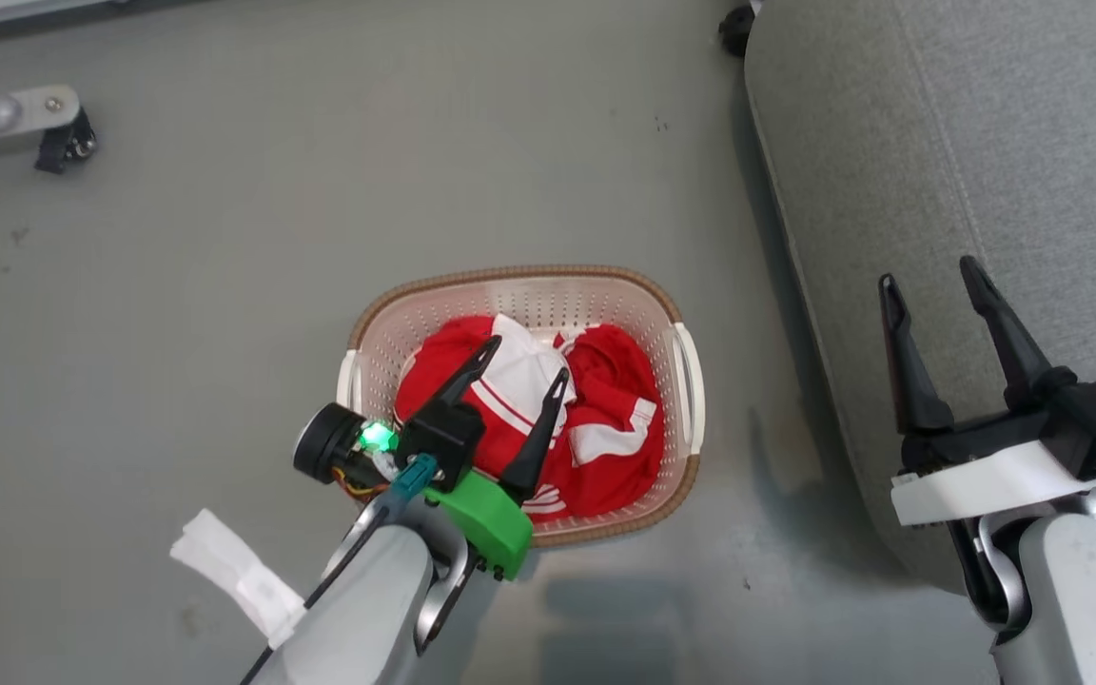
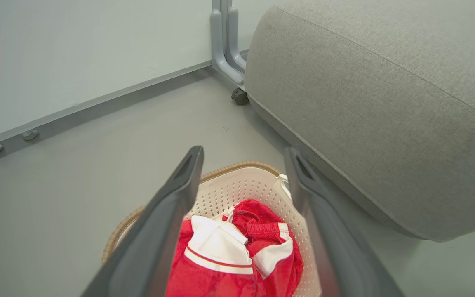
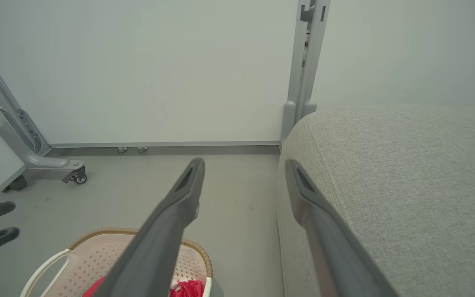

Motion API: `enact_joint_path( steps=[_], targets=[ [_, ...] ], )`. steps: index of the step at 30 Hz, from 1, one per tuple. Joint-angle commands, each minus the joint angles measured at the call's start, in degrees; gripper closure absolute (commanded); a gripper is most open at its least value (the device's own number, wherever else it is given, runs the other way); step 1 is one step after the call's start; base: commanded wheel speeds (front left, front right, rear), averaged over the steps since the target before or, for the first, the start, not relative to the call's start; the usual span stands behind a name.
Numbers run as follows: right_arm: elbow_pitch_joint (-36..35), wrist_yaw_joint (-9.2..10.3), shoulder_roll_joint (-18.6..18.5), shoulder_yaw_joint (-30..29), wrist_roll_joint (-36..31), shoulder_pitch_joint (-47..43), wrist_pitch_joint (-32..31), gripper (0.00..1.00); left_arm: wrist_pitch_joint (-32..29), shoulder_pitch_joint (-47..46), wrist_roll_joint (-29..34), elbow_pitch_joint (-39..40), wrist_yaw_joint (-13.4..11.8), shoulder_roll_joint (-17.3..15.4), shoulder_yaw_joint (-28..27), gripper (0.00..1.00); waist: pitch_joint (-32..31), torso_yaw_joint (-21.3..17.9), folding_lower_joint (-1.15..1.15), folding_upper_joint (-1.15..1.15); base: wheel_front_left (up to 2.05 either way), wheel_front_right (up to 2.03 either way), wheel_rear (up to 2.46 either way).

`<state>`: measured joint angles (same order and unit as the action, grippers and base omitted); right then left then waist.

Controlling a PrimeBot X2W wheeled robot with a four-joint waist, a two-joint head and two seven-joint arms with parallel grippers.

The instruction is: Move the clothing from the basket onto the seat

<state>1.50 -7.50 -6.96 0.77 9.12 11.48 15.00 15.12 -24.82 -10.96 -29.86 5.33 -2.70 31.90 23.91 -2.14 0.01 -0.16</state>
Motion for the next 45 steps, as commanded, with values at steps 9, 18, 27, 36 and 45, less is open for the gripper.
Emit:
enact_joint_path(
  steps=[9, 18, 27, 36, 45],
  targets=[
    [-1.5, 0.01, -1.1, 1.6, -0.5, 6.5, 0.3, 0.0, -0.1, -15.2, -5.1, -16.8, 1.3, -0.4, 10.9, 0.0, 16.6, -2.1, -0.01, 0.16, 0.0, 0.0, 0.0],
    [-2.4, 0.03, -1.7, 4.9, -2.6, 11.1, 0.3, 0.0, -5.1, -25.1, -11.7, -24.1, 0.5, -0.4, 22.7, 0.0, 23.3, -3.8, -0.01, 0.16, 0.0, 0.0, 0.0],
    [-4.6, 0.03, -2.6, 6.3, -3.5, 13.8, 0.3, 0.0, -11.0, -31.4, -18.4, -26.8, -2.8, -0.4, 30.3, 0.0, 29.5, -4.7, -0.01, 0.16, 0.0, 0.0, 0.0],
    [-7.6, 0.03, -2.9, 7.2, -3.3, 16.9, 0.3, 0.0, -12.1, -35.7, -20.6, -32.1, -7.9, -0.3, 33.8, 0.0, 34.2, -5.8, -0.01, 0.16, 0.0, 0.0, 0.0],
    [-9.3, 0.03, -2.7, 9.3, -3.8, 18.5, 0.3, 0.0, -13.0, -38.1, -22.8, -34.1, -9.9, -0.4, 36.4, 0.0, 37.6, -6.3, -0.01, 0.16, 0.0, 0.0, 0.0]
  ],
)
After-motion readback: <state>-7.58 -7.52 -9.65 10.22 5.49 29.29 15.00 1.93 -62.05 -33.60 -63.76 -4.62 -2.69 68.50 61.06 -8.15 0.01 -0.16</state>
